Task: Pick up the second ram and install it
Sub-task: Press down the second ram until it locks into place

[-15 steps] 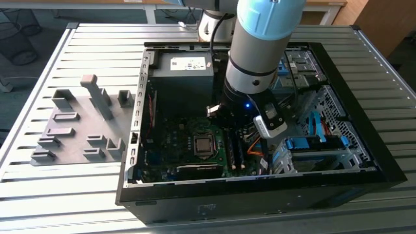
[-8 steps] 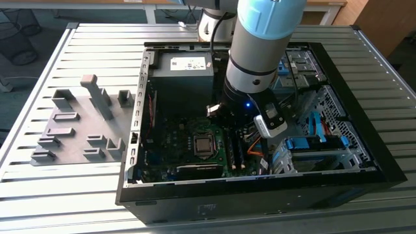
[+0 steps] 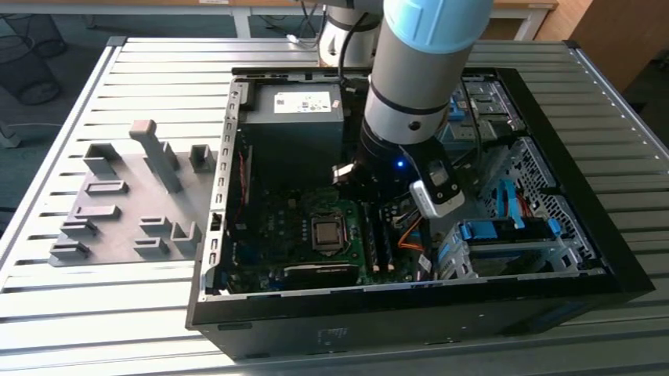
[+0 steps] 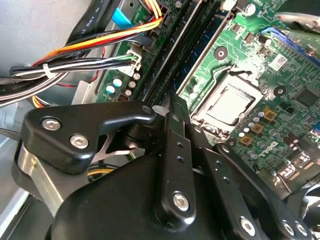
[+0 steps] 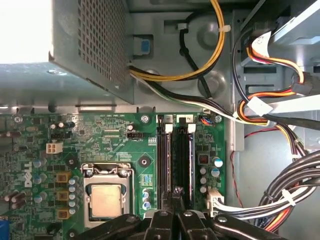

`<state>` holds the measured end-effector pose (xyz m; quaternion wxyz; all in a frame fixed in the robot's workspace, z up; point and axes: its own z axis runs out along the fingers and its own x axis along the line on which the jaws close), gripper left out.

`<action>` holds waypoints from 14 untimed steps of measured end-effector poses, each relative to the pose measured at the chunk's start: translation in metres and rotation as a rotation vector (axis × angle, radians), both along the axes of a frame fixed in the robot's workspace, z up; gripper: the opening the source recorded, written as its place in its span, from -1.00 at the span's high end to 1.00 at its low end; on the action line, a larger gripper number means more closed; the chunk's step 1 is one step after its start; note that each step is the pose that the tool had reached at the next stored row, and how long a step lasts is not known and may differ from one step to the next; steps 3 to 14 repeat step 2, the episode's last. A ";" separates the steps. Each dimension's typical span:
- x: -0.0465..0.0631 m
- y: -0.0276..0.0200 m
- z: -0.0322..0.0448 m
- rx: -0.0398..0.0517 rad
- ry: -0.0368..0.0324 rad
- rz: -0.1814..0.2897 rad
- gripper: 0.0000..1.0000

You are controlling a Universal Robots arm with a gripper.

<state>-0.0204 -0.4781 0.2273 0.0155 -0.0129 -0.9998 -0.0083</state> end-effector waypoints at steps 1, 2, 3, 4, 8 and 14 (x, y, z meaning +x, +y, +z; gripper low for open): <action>0.000 0.0000 0.0001 0.0000 0.0000 0.000 0.79; 0.000 0.0000 0.0002 0.0000 0.0000 0.000 0.79; 0.000 0.0000 0.0002 0.0000 0.0000 0.000 0.79; 0.000 0.0000 0.0002 0.0000 0.0000 0.000 0.79; 0.000 0.0000 0.0002 0.0000 0.0000 0.000 0.79; 0.000 0.0000 0.0002 0.0000 0.0000 0.000 0.79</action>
